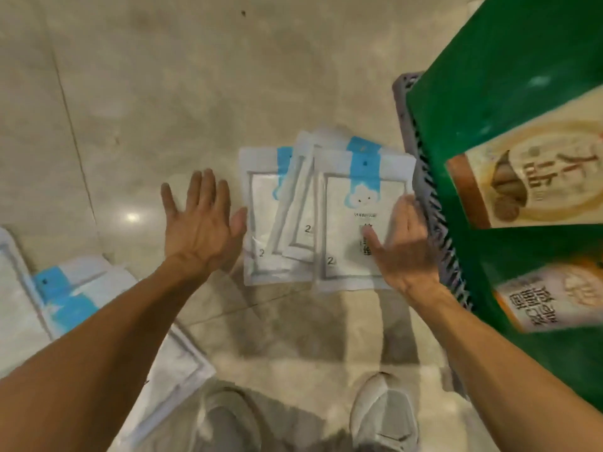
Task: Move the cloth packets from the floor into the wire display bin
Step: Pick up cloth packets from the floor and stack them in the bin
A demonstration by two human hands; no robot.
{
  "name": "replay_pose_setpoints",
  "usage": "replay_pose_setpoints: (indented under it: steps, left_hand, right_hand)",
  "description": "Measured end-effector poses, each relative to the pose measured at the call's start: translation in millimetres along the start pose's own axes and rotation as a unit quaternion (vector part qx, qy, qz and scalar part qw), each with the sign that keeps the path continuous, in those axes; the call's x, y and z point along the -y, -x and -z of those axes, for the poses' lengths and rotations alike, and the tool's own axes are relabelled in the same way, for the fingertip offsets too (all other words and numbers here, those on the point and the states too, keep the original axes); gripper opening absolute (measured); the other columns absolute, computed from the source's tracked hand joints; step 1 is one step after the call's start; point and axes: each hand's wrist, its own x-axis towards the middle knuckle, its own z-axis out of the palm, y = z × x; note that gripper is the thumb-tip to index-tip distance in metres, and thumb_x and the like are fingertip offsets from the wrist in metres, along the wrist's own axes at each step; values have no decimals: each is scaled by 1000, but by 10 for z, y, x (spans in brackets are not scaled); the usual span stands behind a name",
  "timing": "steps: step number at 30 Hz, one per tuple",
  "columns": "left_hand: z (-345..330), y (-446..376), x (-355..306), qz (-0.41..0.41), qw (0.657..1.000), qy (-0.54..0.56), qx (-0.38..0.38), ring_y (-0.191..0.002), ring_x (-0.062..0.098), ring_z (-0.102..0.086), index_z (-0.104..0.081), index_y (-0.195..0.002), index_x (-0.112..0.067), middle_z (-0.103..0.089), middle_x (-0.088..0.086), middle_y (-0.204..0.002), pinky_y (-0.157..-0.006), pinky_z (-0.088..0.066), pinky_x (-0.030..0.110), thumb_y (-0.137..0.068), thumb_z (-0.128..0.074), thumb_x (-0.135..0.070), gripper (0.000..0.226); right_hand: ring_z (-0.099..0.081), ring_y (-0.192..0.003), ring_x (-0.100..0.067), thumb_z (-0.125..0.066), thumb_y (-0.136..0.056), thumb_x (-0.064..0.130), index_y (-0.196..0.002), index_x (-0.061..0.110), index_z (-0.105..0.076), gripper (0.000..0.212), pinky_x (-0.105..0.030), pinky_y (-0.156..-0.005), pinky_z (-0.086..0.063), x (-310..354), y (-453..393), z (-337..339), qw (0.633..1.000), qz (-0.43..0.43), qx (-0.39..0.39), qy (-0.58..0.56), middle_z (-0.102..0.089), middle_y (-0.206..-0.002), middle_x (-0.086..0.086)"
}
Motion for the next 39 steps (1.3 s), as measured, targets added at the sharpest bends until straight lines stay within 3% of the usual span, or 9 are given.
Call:
replay_pose_setpoints:
  steps: [4,9,13,18,20,25,30,34,39]
  left_hand:
    - [-354,-99,-170,2,996,92,-6,-156,23,20,13,-161,-13,19,7,-169,-123,16,52,-86,-10,-87,108]
    - [-233,-154,-407,58,967,237,-66,-146,31,-21,-39,-142,-9,-28,11,-156,-122,-13,50,-82,-68,-64,87]
    - [-69,-229,-457,100,958,268,-31,-119,30,-42,-52,-119,-8,-44,11,-127,-106,-36,43,-79,-80,-52,66]
    - [52,-88,-544,61,898,435,11,-93,19,-59,-66,-116,-14,-64,0,-105,-79,-44,32,-93,-69,-39,34]
    - [88,-8,-550,82,888,453,2,-94,22,-59,-67,-122,-11,-64,1,-105,-79,-44,30,-99,-62,-28,29]
    - [134,232,-304,135,845,517,-19,-88,11,-62,-55,-130,-14,-63,-6,-105,-69,-50,24,-100,-61,-21,32]
    - [364,553,70,160,805,570,-43,-89,8,-69,-49,-133,-13,-68,-6,-107,-62,-57,18,-96,-67,-13,42]
    - [707,789,406,185,819,539,-63,-69,20,-64,-62,-120,4,-70,13,-92,-56,-51,22,-93,-71,-12,33]
    - [1368,1091,747,231,774,587,-62,-49,-2,-64,-71,-102,-1,-69,1,-73,-43,-47,13,-89,-77,-13,19]
  right_hand:
    - [-53,-129,-36,-66,-79,66,-147,-2,-41,99,-49,-110,-44,-86,-138,-262,990,-40,-66,-119,-54,-140,-23]
    - [-59,-126,-39,-74,-53,73,-144,-1,-46,121,-57,-105,-48,-16,-221,-256,975,-129,-102,-147,-62,-134,-22]
    - [-56,-132,-35,-94,-54,54,-143,-4,-41,120,-53,-111,-45,51,-259,-158,956,-195,-39,-217,-59,-140,-19]
    - [-60,-110,-12,-95,-71,21,-134,0,-52,79,5,-75,-38,17,-293,-37,948,-166,0,-273,-63,-118,1]
    - [-61,-109,-13,-95,-71,18,-133,0,-55,76,10,-70,-36,45,-268,0,947,-143,-10,-287,-65,-119,-1]
    - [-67,-88,7,-93,-71,7,-124,8,-66,60,-4,-70,-52,105,-112,175,925,-154,12,-348,-73,-109,3]
    - [-76,-89,-14,-88,-77,16,-100,26,-70,30,-27,-75,-62,269,94,508,873,-211,107,-426,-77,-102,6]
    - [-77,-97,-18,-83,-83,10,-106,20,-73,28,-35,-88,-60,491,196,883,862,-196,155,-441,-81,-99,5]
    - [-76,-103,-26,-77,-86,2,-125,10,-68,41,-48,-94,-59,933,340,1473,848,-169,198,-462,-79,-114,-5]
